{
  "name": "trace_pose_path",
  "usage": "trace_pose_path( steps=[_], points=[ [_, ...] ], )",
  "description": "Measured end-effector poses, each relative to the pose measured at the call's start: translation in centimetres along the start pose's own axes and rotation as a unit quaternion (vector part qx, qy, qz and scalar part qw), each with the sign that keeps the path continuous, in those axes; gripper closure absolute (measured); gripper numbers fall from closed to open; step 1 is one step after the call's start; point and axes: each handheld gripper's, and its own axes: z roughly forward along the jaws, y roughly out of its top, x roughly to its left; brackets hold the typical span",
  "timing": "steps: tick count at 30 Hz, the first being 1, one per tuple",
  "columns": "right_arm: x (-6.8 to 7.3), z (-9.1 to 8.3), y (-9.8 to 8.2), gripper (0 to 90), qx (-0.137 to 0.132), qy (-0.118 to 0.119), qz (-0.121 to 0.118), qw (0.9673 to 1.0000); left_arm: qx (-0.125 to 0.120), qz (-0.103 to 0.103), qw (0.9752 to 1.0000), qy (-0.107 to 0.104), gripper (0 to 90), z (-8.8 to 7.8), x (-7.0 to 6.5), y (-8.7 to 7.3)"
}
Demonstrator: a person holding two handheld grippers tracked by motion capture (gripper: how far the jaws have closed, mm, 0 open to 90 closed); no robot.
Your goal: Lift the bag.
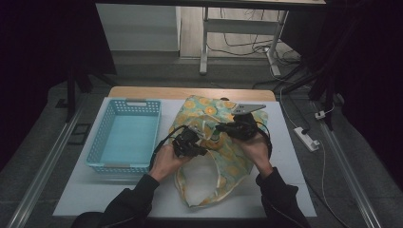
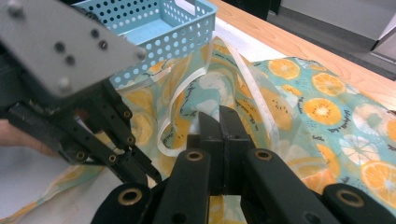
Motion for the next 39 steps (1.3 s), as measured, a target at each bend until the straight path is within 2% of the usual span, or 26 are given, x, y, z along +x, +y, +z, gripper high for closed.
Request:
trace_pose_path(
  steps=[18, 27, 39],
  points=[
    [0.6, -0.7, 1.4, 90.0, -0.001, 0.015, -0.002, 0.9999, -0.044, -0.019, 0.9985, -0.027, 89.9, -4.4, 0.6, 1.2],
    [1.2, -1.4, 3.1, 90.0, 0.008, 0.011, -0.019, 0.9997, -0.061, -0.022, 0.9970, -0.041, 89.9, -7.1, 0.9, 2.7],
    [1.6, -2.4, 5.1, 90.0, 0.004, 0.025, -0.031, 0.9992, -0.089, -0.023, 0.9943, -0.053, 89.9, -10.9, 1.3, 4.7]
  ],
)
